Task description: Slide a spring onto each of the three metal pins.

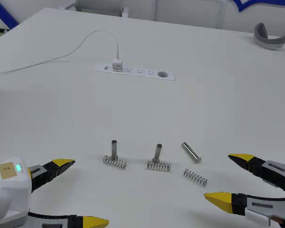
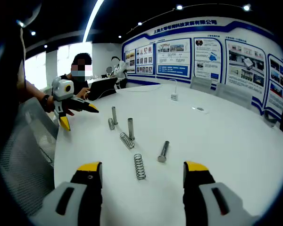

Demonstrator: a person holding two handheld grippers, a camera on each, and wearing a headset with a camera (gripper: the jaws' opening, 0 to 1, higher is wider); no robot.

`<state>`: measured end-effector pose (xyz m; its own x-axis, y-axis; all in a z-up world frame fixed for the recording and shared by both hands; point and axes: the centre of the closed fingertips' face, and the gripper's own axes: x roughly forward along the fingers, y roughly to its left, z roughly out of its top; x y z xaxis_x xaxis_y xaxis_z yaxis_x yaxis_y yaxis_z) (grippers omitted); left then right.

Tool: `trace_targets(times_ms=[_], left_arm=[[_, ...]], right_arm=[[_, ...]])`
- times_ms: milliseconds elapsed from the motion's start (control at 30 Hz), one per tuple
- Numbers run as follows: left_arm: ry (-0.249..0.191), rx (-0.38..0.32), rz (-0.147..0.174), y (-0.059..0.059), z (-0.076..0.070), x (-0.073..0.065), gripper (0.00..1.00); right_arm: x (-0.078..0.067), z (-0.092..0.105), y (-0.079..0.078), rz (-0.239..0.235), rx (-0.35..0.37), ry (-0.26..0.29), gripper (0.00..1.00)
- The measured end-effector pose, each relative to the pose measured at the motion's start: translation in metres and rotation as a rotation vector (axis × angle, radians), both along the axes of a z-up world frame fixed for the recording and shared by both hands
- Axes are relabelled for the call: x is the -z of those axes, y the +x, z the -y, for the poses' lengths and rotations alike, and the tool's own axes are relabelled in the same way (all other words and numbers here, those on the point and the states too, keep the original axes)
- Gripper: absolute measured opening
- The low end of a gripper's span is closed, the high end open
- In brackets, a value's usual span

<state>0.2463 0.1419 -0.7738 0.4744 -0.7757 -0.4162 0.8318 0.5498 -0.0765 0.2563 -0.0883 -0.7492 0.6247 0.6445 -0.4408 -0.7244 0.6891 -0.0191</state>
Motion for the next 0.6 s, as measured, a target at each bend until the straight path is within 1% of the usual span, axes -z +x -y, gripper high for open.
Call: trace_targets(times_ms=[433, 600], left_arm=[[0.0, -0.006, 0.002, -0.0006, 0.0004, -0.0022, 0.92], [-0.006, -0.011, -0.004, -0.0006, 0.001, -0.0025, 0.92]], right_arm=[[0.0011, 0.0035, -0.0012, 0.009, 0.006, -0.01, 0.71], [0.0014, 0.0057, -0.0024, 0.007, 0.016, -0.013, 0.71]])
